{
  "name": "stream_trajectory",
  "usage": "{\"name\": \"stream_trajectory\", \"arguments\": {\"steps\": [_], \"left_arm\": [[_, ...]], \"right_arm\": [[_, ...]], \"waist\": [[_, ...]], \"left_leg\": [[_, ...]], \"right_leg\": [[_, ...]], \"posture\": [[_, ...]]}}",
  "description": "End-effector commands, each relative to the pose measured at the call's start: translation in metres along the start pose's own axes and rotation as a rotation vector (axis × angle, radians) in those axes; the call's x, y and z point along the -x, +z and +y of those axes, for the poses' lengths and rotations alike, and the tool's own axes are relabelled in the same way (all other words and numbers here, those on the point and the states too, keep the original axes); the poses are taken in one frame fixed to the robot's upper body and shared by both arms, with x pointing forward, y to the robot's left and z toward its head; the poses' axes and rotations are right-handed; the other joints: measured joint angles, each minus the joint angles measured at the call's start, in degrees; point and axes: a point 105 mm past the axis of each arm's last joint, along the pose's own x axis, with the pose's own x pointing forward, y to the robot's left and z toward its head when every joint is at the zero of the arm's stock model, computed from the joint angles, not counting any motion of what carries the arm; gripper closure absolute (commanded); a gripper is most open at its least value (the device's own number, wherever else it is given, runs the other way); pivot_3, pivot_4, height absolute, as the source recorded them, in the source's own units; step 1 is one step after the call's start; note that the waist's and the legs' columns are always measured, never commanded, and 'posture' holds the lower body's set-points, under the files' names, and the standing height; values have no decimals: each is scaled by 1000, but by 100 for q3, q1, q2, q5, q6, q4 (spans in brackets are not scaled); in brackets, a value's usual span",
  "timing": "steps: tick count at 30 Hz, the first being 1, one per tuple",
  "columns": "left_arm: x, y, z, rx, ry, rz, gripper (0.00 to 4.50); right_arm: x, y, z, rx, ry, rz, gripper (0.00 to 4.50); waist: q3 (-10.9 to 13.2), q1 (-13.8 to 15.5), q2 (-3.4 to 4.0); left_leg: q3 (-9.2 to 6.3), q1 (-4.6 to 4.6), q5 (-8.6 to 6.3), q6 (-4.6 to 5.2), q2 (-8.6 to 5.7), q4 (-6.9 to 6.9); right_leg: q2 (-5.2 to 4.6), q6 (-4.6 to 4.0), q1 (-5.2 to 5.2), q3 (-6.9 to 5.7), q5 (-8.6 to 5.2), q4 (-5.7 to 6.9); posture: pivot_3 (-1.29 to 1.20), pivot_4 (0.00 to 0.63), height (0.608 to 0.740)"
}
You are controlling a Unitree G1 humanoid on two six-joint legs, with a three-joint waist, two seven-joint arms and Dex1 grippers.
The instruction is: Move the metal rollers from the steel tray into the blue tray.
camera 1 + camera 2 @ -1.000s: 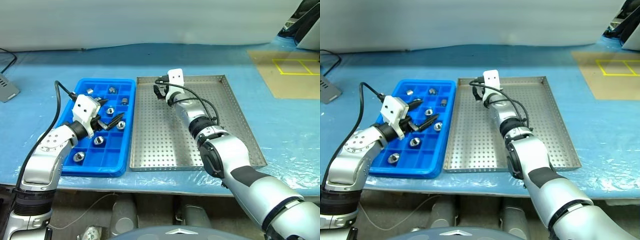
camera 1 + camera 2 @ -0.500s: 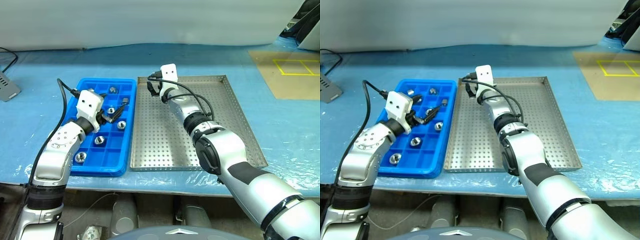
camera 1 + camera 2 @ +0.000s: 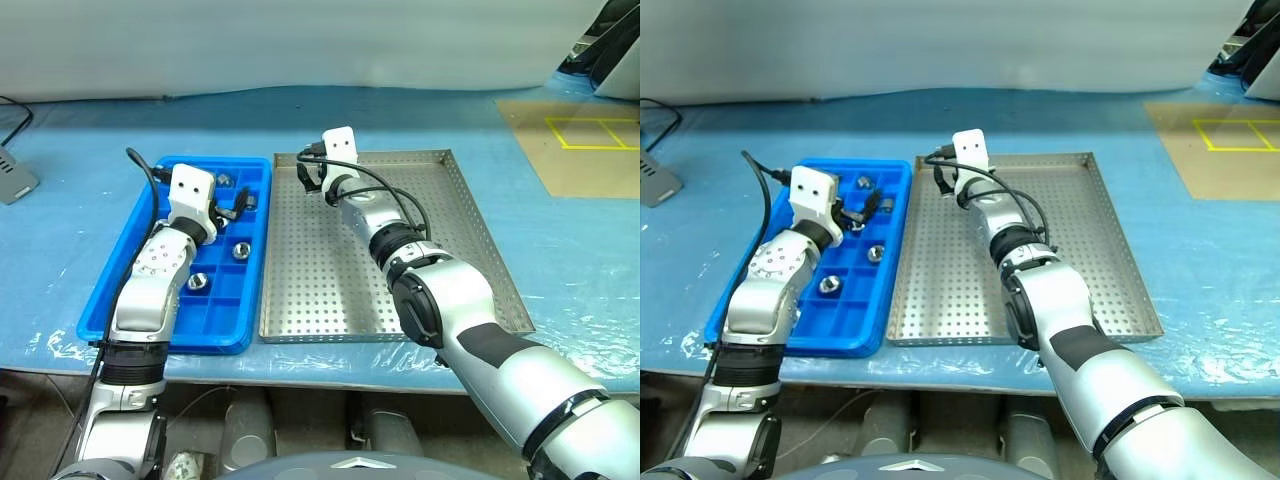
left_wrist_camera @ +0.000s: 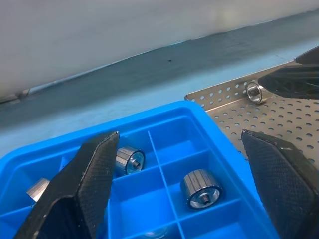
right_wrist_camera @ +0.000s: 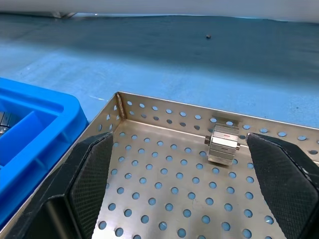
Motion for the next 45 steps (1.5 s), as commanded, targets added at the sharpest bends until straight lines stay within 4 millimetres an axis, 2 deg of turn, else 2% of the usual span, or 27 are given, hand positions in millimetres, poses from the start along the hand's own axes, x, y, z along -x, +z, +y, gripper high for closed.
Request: {"name": "stream_trajectory", "arguments": {"steps": [1, 11, 18, 21, 23, 32, 38, 43, 45], "left_arm": [[2, 16, -1, -25, 8, -60, 355], [16, 13, 4, -19, 27, -38, 355], [17, 15, 6, -19, 35, -33, 355], [18, 14, 6, -15, 36, -31, 355], [18, 13, 5, -13, 35, -31, 355], [15, 13, 4, -10, 35, -37, 355], [12, 14, 4, -14, 31, -44, 355], [6, 14, 5, -15, 31, -40, 355], [3, 13, 4, -15, 30, -33, 355]], "right_arm": [[-1, 10, 3, 16, 20, -21, 42], [-1, 0, 7, -25, 27, 12, 42], [-1, -2, 9, -50, 31, 15, 42], [0, -4, 8, -49, 33, 18, 610], [0, -4, 8, -46, 35, 19, 1226], [-1, 6, 11, -9, 60, -12, 4454], [-1, 8, 11, -54, 76, -18, 4487], [-1, 9, 3, -47, 39, -22, 4487], [0, 10, 0, -46, 37, -34, 4095]], "waist": [[0, 2, 0], [0, 16, 0], [0, 44, 0], [0, 46, 0], [0, 46, 0], [0, 46, 0], [0, 46, 0], [0, 45, 0], [0, 43, 0]], "left_leg": [[-1, -1, 0, 1, 0, 0], [-4, -1, -1, 2, 1, 0], [-4, -2, -1, 1, 0, 0], [-4, -2, -1, 1, 1, 0], [-4, -2, -1, 1, 1, 0], [-5, -2, -1, 1, 1, -1], [-5, -2, -1, 1, 1, -2], [-5, -2, -1, 1, 0, -2], [-5, -2, -1, 1, 0, -2]], "right_leg": [[0, 0, 0, -1, 0, 0], [0, -1, -1, -5, -1, 0], [-1, -2, 0, -5, -1, 0], [-1, -2, 0, -5, -1, 0], [-1, -2, 0, -5, -1, -1], [-1, -2, -1, -5, -1, -1], [-1, -2, -1, -5, -2, -2], [-1, -2, -1, -5, -2, -2], [-1, -2, -1, -5, -2, -2]], "posture": [[278, 150, 740], [303, 150, 740], [308, 150, 740], [309, 150, 740], [308, 150, 740], [305, 150, 740], [294, 150, 740], [279, 150, 740], [274, 150, 740]]}}
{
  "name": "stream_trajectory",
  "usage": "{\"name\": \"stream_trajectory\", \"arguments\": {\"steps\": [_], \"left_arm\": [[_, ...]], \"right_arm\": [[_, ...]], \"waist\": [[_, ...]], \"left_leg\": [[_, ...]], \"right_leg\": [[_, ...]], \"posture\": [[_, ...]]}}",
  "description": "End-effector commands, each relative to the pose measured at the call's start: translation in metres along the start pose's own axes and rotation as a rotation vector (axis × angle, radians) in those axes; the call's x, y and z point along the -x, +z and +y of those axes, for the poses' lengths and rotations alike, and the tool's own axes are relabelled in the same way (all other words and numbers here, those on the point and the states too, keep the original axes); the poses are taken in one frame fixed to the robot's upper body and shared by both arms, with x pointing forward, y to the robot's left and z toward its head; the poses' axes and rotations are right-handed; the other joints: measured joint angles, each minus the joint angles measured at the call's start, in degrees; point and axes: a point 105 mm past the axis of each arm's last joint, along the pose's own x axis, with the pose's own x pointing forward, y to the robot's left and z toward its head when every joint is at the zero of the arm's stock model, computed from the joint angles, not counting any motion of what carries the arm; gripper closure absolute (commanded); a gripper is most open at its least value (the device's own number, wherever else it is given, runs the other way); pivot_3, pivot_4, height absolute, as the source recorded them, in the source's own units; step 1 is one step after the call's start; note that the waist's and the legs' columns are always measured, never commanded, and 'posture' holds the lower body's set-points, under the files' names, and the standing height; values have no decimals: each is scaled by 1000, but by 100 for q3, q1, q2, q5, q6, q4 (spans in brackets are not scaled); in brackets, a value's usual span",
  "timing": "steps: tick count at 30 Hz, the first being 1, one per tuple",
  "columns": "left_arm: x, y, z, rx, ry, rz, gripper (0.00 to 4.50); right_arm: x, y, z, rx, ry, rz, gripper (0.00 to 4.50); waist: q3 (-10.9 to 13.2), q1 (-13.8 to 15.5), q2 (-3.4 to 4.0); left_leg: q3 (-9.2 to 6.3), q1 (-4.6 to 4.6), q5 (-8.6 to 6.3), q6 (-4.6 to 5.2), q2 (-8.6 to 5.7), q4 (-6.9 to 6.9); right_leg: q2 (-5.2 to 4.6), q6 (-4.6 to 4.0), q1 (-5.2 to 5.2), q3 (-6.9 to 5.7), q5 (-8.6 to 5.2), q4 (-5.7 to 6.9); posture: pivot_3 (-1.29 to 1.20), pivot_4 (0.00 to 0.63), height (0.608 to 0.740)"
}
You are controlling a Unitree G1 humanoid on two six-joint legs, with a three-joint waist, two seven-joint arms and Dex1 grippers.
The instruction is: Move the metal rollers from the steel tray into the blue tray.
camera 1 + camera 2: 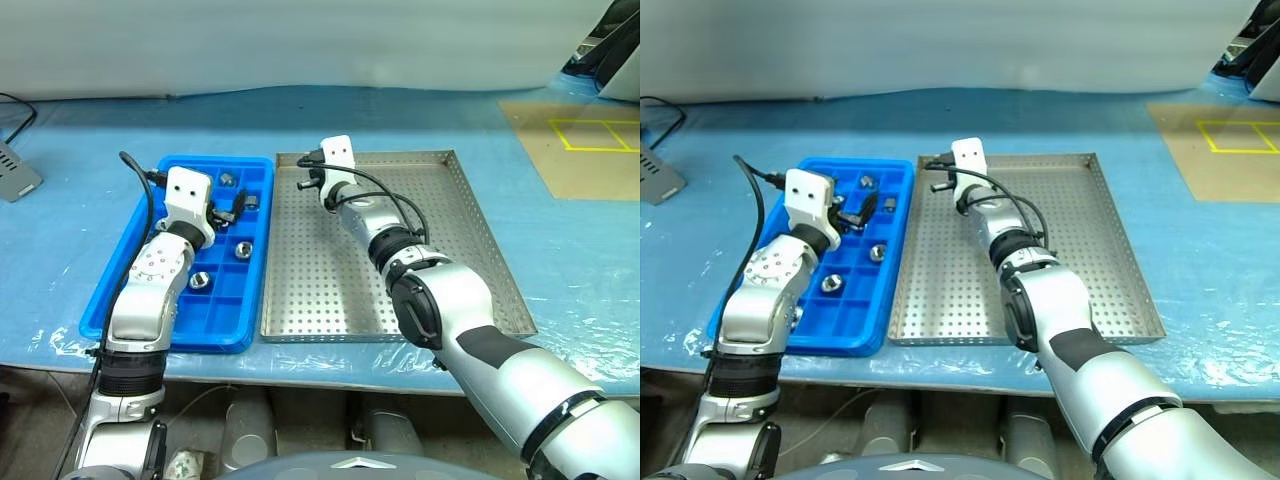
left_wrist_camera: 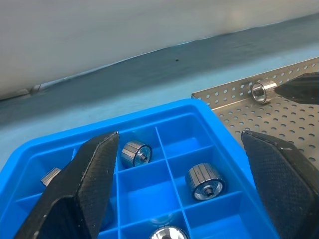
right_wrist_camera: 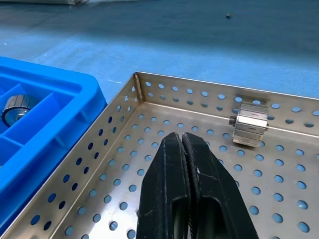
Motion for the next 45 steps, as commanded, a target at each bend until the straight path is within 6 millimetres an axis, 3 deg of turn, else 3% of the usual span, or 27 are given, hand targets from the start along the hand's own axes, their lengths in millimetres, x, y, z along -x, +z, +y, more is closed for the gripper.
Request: {"name": "stream_trajectory", "arguments": {"steps": [1, 7, 11, 13, 18, 30, 36, 45], "left_arm": [[-5, 9, 0, -17, 4, -37, 355], [-8, 11, 0, -15, 2, -38, 355], [-9, 13, -1, -11, 3, -48, 355], [-8, 12, -1, -19, 13, -50, 355], [-8, 10, 1, -10, 23, -52, 355], [-21, 19, -1, -15, 5, -89, 355], [-27, 19, -6, -10, -22, -97, 355], [-39, 26, -12, -11, -61, -117, 355]], "right_arm": [[0, 24, -1, -2, 3, -83, 3892], [0, 22, -6, 44, -32, -69, 1918], [1, 13, -7, 51, -26, -47, 1918], [1, 13, -8, 36, -9, -62, 1588], [2, 13, -14, 46, -48, -48, 38], [3, 16, -28, 22, -88, -45, 38], [5, 27, -33, 1, -83, -86, 38], [6, 14, -39, 10, -108, -54, 38]], "waist": [[0, -2, 0], [0, -13, 0], [0, -13, 0], [0, -11, 0], [1, -7, 0], [1, -16, 0], [1, -29, 0], [2, -61, 0]], "left_leg": [[0, 0, 0, 0, 0, 0], [0, -1, 0, 0, 0, -2], [0, -2, 0, 0, 0, -3], [0, -2, 0, 0, 0, -3], [0, -3, 0, 0, 0, -3], [0, -3, 0, -1, -1, -4], [0, -6, 0, 0, -1, -5], [1, -8, 1, -1, -1, -5]], "right_leg": [[0, 0, 0, 0, 0, 0], [0, 0, -1, 0, 0, -1], [0, -1, -2, 0, 0, -2], [0, -1, -2, 0, 0, -2], [0, -1, -2, 0, -1, -2], [0, -1, -5, 0, -1, -2], [0, -1, -6, 0, -1, -5], [0, -1, -9, 1, -1, -4]], "posture": [[272, 150, 740], [269, 150, 740], [287, 150, 740], [290, 150, 740], [287, 150, 740], [240, 150, 740], [202, 150, 740], [162, 150, 740]]}}
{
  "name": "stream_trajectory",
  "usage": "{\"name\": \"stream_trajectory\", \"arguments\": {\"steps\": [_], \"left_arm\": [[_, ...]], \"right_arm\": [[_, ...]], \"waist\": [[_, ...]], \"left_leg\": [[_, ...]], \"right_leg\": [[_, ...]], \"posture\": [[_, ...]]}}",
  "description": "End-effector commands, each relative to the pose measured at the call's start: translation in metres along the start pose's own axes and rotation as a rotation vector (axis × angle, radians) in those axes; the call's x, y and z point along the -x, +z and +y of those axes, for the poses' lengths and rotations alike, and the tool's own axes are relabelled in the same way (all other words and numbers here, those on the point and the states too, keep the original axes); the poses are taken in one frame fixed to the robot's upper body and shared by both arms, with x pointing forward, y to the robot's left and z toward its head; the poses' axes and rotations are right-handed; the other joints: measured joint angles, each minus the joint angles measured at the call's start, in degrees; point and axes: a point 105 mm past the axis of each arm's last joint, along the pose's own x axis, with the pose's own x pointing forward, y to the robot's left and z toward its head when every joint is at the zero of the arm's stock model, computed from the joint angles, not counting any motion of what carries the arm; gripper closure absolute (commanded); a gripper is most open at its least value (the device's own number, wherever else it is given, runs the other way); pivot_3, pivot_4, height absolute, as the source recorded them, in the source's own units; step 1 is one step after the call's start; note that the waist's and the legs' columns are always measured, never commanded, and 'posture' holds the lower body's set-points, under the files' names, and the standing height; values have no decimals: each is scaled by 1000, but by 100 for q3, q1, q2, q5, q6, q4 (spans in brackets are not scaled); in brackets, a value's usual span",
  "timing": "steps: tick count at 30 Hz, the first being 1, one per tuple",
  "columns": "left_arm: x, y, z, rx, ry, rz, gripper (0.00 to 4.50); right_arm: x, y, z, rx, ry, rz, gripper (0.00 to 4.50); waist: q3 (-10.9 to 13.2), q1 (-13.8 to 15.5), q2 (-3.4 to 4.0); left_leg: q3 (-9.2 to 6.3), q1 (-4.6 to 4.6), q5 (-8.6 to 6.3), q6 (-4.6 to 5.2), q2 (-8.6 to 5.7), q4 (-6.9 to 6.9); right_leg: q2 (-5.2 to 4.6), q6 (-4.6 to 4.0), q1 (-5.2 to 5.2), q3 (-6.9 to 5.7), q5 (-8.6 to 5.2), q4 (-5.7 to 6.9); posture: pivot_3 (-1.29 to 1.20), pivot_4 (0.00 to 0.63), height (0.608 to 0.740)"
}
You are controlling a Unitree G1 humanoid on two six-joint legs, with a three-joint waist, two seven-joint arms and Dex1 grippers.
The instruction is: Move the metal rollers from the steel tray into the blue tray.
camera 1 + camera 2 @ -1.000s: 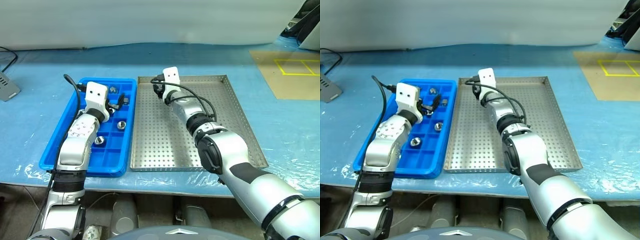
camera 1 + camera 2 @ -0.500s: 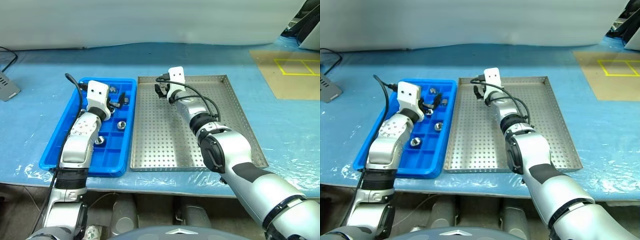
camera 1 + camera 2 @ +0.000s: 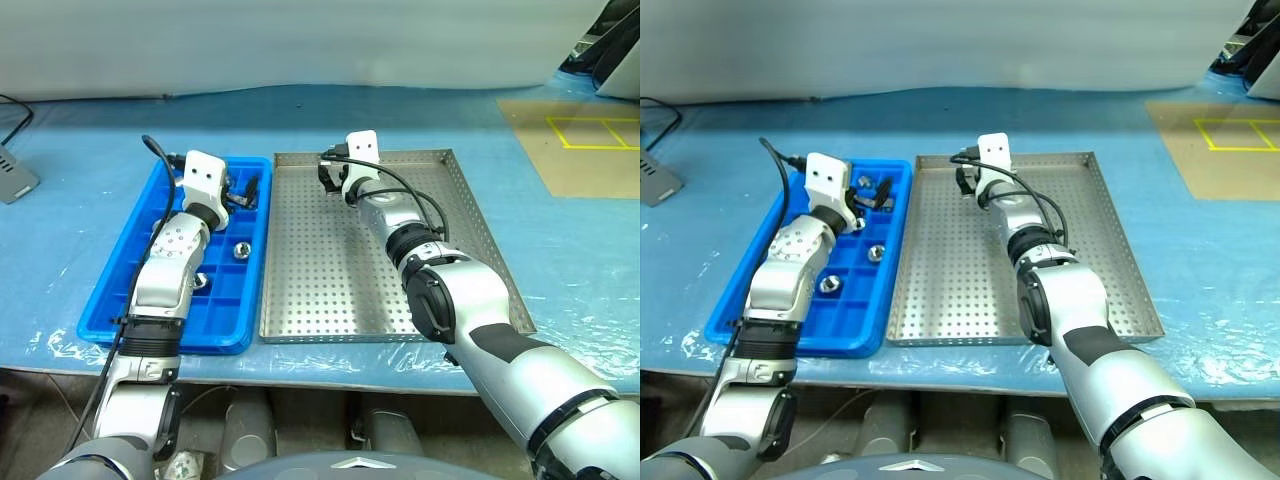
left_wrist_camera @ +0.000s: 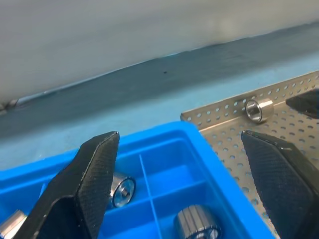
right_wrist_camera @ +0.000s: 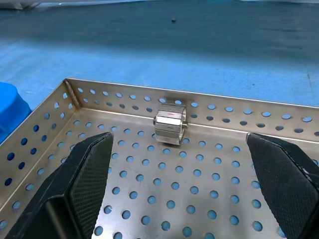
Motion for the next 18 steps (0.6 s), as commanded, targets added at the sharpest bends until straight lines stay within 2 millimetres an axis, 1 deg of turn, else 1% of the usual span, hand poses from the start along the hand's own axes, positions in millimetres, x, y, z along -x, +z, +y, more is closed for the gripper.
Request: {"name": "stream_trajectory", "arguments": {"steps": [1, 6, 12, 14, 18], "left_arm": [[-5, 15, -3, -17, -16, -60, 355], [-5, 14, -10, -19, -39, -57, 355], [-5, 15, -6, -27, -34, -56, 355], [-4, 15, -4, -31, -33, -54, 355], [-1, 15, -2, -33, -31, -51, 355]], "right_arm": [[0, 11, 2, 1, 12, -45, 38], [1, 13, 5, -21, 51, -76, 38], [0, 13, 9, -7, 54, -81, 38], [0, 12, 8, 1, 41, -69, 38], [1, 16, 4, -20, 53, -77, 38]], "waist": [[0, -7, 0], [0, -14, 0], [0, -15, 0], [0, -14, 0], [1, -13, 0]], "left_leg": [[0, 0, 0, 0, 0, 0], [0, -1, 0, 1, 0, -2], [0, -3, 0, 2, 0, -1], [0, -3, 0, 2, 0, -1], [0, -4, 0, 2, 0, -1]], "right_leg": [[0, 0, 0, 0, 0, 0], [0, 0, -2, 0, 0, 0], [0, 0, -4, 0, 0, 0], [0, -1, -4, 0, 0, 0], [0, -1, -5, 0, 0, 0]], "posture": [[158, 150, 740], [150, 150, 740], [152, 150, 740], [156, 150, 740], [163, 150, 740]]}}
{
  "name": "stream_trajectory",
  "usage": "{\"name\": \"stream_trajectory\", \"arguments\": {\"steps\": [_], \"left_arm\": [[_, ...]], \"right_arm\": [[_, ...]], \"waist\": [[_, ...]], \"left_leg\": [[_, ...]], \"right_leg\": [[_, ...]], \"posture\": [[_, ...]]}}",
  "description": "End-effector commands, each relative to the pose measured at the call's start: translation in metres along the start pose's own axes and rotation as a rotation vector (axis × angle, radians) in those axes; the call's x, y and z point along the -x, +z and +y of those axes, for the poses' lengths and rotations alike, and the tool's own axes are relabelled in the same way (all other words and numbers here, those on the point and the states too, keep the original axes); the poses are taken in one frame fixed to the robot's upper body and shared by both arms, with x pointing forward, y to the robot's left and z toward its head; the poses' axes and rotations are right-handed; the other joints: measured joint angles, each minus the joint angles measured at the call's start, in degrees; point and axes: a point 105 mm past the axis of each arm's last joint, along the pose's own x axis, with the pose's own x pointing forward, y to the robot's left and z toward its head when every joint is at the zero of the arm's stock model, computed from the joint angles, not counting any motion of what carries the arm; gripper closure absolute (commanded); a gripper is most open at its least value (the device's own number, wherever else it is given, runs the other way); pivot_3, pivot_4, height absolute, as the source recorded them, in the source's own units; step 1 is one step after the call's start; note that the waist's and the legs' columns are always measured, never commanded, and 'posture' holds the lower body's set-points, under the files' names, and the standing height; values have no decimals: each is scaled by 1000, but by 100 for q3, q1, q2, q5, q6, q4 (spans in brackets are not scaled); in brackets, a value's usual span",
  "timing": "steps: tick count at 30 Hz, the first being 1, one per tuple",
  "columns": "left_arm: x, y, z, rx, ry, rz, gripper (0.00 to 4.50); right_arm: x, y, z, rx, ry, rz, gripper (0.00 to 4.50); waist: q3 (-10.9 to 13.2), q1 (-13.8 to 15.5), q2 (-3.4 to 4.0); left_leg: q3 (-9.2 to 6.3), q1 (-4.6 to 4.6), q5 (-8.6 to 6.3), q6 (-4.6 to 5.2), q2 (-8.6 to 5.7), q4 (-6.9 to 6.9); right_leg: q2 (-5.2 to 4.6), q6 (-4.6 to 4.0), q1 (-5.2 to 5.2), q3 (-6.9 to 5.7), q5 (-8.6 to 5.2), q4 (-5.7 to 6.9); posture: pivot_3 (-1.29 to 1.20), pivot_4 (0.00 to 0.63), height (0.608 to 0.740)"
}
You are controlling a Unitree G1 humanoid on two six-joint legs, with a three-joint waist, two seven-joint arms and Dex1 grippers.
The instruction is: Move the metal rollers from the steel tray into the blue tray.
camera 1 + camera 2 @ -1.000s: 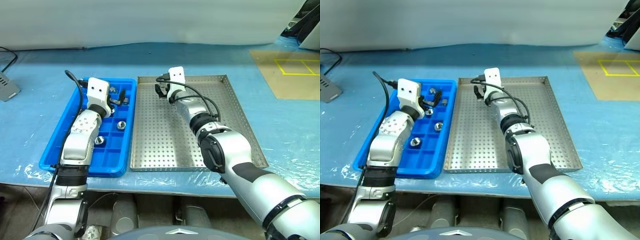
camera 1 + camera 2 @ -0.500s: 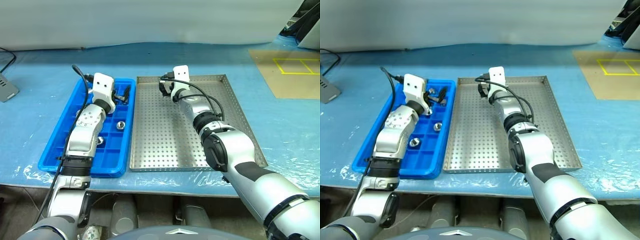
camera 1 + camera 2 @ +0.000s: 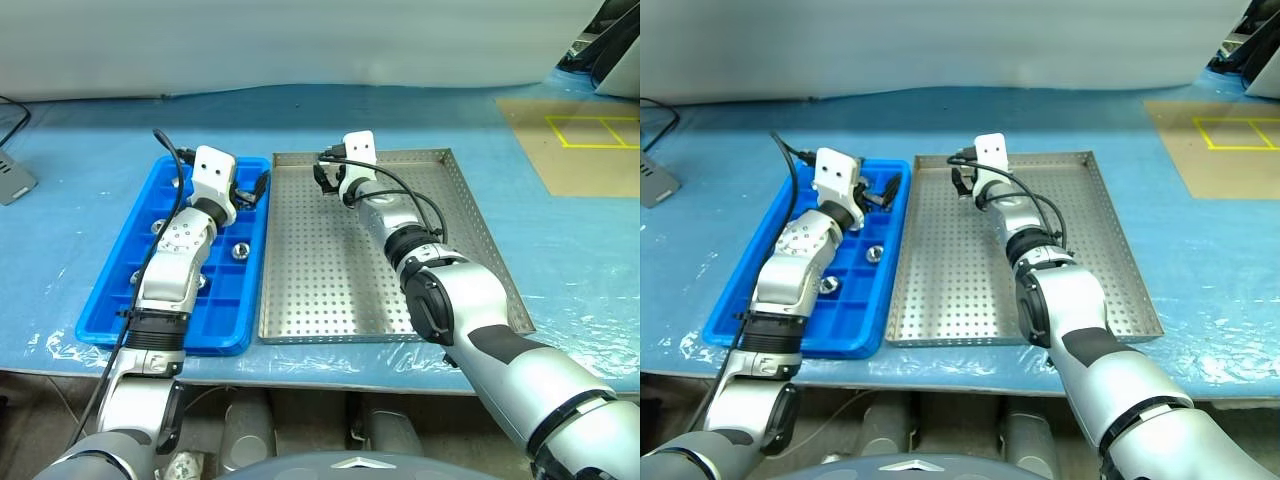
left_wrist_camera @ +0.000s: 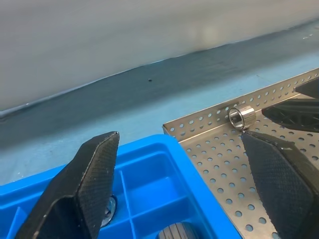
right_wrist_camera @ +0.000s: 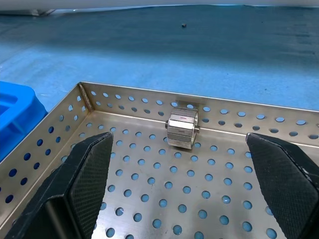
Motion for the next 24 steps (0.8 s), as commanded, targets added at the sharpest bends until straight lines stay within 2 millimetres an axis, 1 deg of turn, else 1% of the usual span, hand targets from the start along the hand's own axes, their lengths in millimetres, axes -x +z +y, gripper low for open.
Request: {"name": "stream_trajectory", "arguments": {"steps": [1, 8, 12, 14, 17, 19, 22, 24], "left_arm": [[4, 13, 6, -21, 10, -44, 355], [11, 9, 8, -16, -17, -36, 355], [15, 5, 11, -15, -22, -21, 355], [16, 3, 11, -14, -35, -13, 355], [20, -2, 6, -11, -69, -1, 355], [24, -9, 3, -15, -97, 18, 355], [28, -17, 4, 3, -95, 41, 355], [33, -20, -2, 25, -145, 42, 355]], "right_arm": [[1, 14, -4, -17, 25, -54, 38], [10, 16, -12, 7, 165, -86, 38], [19, 10, -29, 6, 178, -80, 38], [24, 9, -33, -16, 204, -80, 38], [36, 9, -29, -42, 301, -92, 38], [50, 11, -22, -123, 409, -95, 38], [68, 5, -14, -132, 511, -67, 38], [79, 1, -15, -140, 548, -39, 38]], "waist": [[0, 1, 0], [1, 4, -1], [1, 6, -2], [1, 5, -2], [1, 0, -2], [2, -2, -3], [2, 12, -3], [2, 19, -3]], "left_leg": [[0, -1, 0, 0, 0, 0], [0, -6, -1, 4, 0, 2], [0, -8, -1, 6, 1, 4], [0, -7, 0, 7, 1, 5], [0, -7, 0, 8, 1, 5], [1, -6, 3, 14, 1, 3], [1, -7, 1, 20, 2, 0], [1, -8, 0, 16, 2, 1]], "right_leg": [[0, 0, 0, 0, 0, 0], [0, 0, -1, -1, 0, -3], [0, 0, -3, -1, 0, -2], [0, 0, -2, -1, 0, -1], [0, 0, -2, -1, 0, -2], [1, 0, -2, 0, 0, -4], [2, 0, -2, -1, 0, -9], [1, 0, -2, -1, 0, -12]], "posture": [[162, 150, 740], [149, 150, 740], [140, 150, 740], [133, 150, 740], [127, 150, 740], [122, 150, 740], [117, 150, 740], [114, 150, 740]]}}
